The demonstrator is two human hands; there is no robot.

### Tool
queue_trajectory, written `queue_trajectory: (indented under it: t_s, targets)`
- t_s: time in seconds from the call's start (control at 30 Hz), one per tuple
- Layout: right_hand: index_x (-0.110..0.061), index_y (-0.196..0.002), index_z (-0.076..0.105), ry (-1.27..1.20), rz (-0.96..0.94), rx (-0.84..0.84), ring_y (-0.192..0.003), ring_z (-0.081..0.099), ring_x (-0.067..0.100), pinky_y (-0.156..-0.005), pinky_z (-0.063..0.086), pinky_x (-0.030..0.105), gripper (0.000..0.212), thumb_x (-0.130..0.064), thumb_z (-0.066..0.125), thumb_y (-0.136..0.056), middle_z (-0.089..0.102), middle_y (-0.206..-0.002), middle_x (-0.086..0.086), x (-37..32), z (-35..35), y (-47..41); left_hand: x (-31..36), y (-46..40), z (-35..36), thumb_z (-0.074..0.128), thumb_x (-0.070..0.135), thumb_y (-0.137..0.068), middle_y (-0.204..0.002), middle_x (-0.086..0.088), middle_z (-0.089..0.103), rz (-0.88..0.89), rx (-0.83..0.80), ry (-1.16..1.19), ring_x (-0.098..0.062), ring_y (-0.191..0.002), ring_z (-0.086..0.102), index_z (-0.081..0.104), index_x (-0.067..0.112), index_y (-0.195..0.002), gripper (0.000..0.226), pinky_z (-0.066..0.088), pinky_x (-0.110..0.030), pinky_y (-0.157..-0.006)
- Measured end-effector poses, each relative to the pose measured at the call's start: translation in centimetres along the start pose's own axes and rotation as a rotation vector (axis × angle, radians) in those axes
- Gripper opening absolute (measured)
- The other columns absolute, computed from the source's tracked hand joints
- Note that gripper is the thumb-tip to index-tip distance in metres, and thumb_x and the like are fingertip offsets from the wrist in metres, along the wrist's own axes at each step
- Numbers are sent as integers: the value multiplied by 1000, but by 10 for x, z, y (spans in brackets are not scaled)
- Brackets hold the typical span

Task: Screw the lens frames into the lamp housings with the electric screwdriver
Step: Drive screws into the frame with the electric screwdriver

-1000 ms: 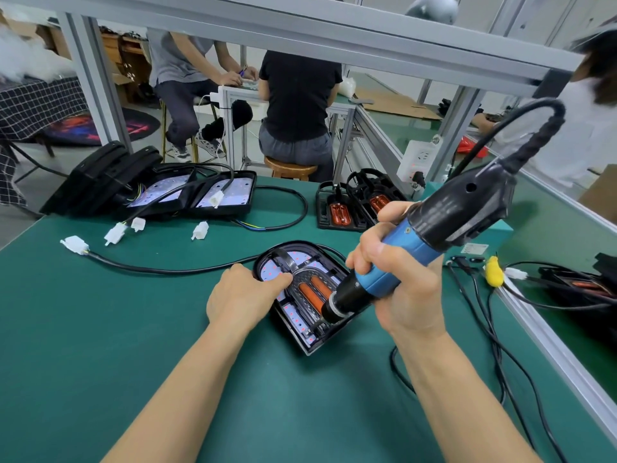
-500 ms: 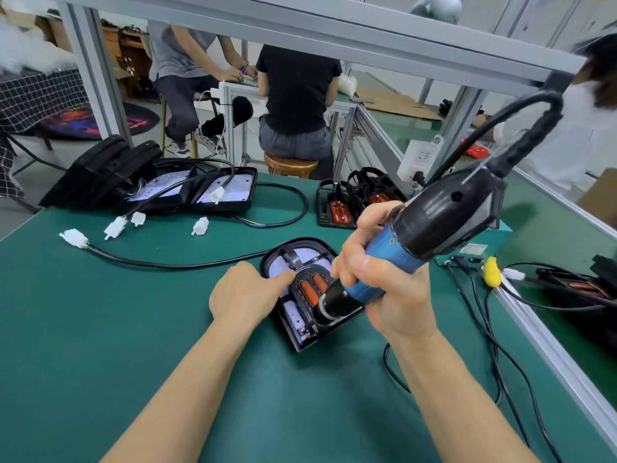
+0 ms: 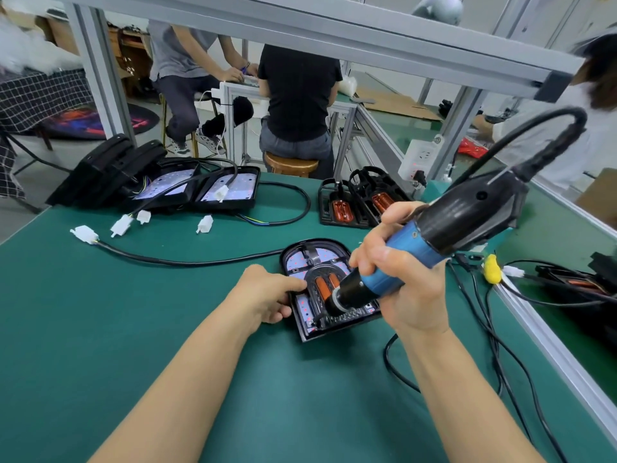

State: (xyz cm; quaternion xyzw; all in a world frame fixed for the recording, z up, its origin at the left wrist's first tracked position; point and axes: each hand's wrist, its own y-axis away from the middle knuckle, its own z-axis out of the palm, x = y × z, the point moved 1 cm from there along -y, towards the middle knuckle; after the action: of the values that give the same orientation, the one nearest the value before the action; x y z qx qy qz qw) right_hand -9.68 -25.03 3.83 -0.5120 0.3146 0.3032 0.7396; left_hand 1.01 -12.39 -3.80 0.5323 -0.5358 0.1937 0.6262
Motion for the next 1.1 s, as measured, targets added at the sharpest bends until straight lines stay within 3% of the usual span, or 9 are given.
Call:
queue_trajectory:
  t_s: [0.13,0.2,0.5,0.73,0.93,1.1]
  targets:
    - [-21,-90,54,-2,1,16,-49,50,15,-60,47,31,28,-9,58,-64,52,-56,-4,-1,-1,-1,3,1,1,66,7,-76,-41,-1,45,-23,-12,-22,-12,-29,40,55,6,-70,13,27,-12,-36]
    - [-20,-91,54,-15,6,24,-49,50,15,-60,47,30,28,-8,57,-65,52,-57,-3,-1,-4,0,4,4,4,63,7,-76,-43,0,44,-37,-34,17,-12,-31,39,54,8,-67,13,26,-13,-36]
    - [-19,-91,57,-51,20,46,-48,50,15,-59,48,28,27,-8,57,-66,51,-56,-2,-3,-9,5,-10,18,12,52,33,-92,-50,-2,59,49,-105,165,-12,-32,40,60,9,-85,26,31,-16,-32]
    - [-16,-92,53,-36,-9,19,-47,49,15,-59,48,29,29,-9,57,-65,51,-56,-3,-9,-7,4,-15,13,13,54,30,-95,-54,-3,60,54,-93,268,-12,-32,44,58,11,-88,21,38,-17,-32]
    - [-18,-91,52,17,-58,74,-48,50,16,-59,48,30,28,-9,57,-65,51,-56,-3,-10,-8,8,-17,8,12,56,31,-94,-100,-21,64,26,-34,196,-18,-37,59,51,-2,-114,39,46,-23,-36]
    - [-15,-93,50,24,-48,85,-48,49,17,-60,48,29,30,-9,56,-64,51,-55,-3,-10,-8,11,-18,8,10,57,28,-94,-102,-24,65,22,-49,192,-20,-39,60,52,-4,-118,40,48,-24,-37]
